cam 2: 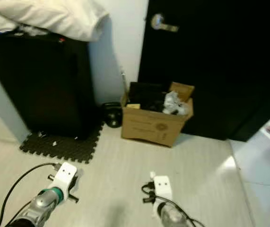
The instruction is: Clean up the room
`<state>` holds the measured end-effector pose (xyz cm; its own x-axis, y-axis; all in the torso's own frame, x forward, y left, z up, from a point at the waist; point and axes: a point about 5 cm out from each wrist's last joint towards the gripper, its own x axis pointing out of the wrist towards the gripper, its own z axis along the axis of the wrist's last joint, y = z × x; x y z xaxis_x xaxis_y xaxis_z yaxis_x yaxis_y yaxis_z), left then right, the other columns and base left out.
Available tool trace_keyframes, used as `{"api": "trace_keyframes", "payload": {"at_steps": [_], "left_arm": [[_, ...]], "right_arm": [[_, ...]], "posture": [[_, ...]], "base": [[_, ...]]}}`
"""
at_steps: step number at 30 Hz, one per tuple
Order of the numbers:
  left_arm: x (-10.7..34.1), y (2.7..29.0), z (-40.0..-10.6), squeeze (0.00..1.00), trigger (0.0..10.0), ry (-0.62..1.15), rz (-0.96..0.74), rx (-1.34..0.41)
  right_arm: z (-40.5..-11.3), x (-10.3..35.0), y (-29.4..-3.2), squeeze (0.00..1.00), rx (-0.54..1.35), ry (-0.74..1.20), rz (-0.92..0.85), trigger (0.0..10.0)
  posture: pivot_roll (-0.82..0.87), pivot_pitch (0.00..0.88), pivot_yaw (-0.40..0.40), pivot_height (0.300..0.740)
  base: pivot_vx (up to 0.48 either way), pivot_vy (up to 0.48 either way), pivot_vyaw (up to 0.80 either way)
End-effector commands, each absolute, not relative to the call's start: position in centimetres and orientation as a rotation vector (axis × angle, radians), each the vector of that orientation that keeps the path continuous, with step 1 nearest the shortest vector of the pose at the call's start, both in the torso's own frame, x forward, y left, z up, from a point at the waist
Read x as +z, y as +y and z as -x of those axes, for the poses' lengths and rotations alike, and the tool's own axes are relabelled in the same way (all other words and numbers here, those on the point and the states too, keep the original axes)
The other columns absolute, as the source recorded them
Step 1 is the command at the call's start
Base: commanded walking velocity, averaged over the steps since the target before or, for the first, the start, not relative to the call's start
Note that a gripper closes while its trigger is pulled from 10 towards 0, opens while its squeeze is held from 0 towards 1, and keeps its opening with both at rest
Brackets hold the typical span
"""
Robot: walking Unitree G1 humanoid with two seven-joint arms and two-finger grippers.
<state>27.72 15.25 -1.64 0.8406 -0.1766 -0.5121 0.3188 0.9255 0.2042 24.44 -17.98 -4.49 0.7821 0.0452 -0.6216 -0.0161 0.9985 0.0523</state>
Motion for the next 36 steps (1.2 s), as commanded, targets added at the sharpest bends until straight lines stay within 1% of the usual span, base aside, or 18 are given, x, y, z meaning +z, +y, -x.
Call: {"api": "trace_keyframes", "payload": {"at_steps": [1, 3, 5, 8, 13, 18, 30, 33, 36], "left_arm": [[-1.9, 15.9, -27.4, 0.00, 10.0, 0.519, -0.269, -0.234], [-1.8, 16.1, -27.6, 0.00, 10.0, 0.527, -0.264, -0.215], [-1.8, 16.1, -27.6, 0.00, 10.0, 0.527, -0.264, -0.215], [-1.6, 16.3, -27.8, 0.00, 10.0, 0.529, -0.294, -0.251], [-1.4, 17.0, -28.0, 0.00, 10.0, 0.538, -0.328, -0.258], [-1.0, 17.1, -28.5, 0.00, 10.0, 0.529, -0.326, -0.251], [-1.5, 16.1, -28.0, 0.00, 10.0, 0.535, -0.297, -0.266], [-1.6, 16.0, -27.9, 0.00, 10.0, 0.528, -0.287, -0.272], [-1.6, 15.7, -27.8, 0.00, 10.0, 0.518, -0.279, -0.283]], "right_arm": [[-23.7, -5.1, -16.9, 0.00, 0.019, 0.679, -0.112, 10.0], [-23.5, -5.3, -16.6, 0.00, 0.003, 0.685, -0.159, 10.0], [-23.5, -5.3, -16.6, 0.00, 0.003, 0.685, -0.159, 10.0], [-23.8, -5.1, -16.7, 0.00, -0.081, 0.673, -0.269, 10.0], [-23.7, -5.2, -16.6, 0.00, -0.104, 0.667, -0.288, 10.0], [-23.0, -5.6, -16.2, 0.00, -0.083, 0.688, -0.264, 10.0], [-23.5, -5.2, -16.5, 0.00, -0.053, 0.658, -0.218, 10.0], [-23.5, -5.1, -16.5, 0.00, -0.031, 0.640, -0.187, 10.0], [-23.7, -4.9, -16.5, 0.00, -0.006, 0.620, -0.151, 10.0]], "posture": [[-0.01, 0.000, 0.069, 0.740], [-0.01, 0.000, 0.075, 0.740], [-0.01, 0.000, 0.075, 0.740], [-0.02, 0.000, 0.133, 0.740], [-0.02, 0.000, 0.147, 0.740], [-0.02, 0.000, 0.154, 0.740], [-0.04, 0.000, 0.135, 0.740], [-0.04, 0.000, 0.128, 0.740], [-0.05, 0.000, 0.115, 0.740]], "base": [[0.000, 0.000, -0.80], [0.000, 0.000, -0.80], [0.000, 0.000, -0.80], [0.000, 0.000, -0.80], [0.000, 0.000, -0.80], [0.000, 0.000, -0.80], [0.000, 0.000, -0.80], [0.000, 0.000, -0.42], [0.480, 0.000, 0.00]]}}
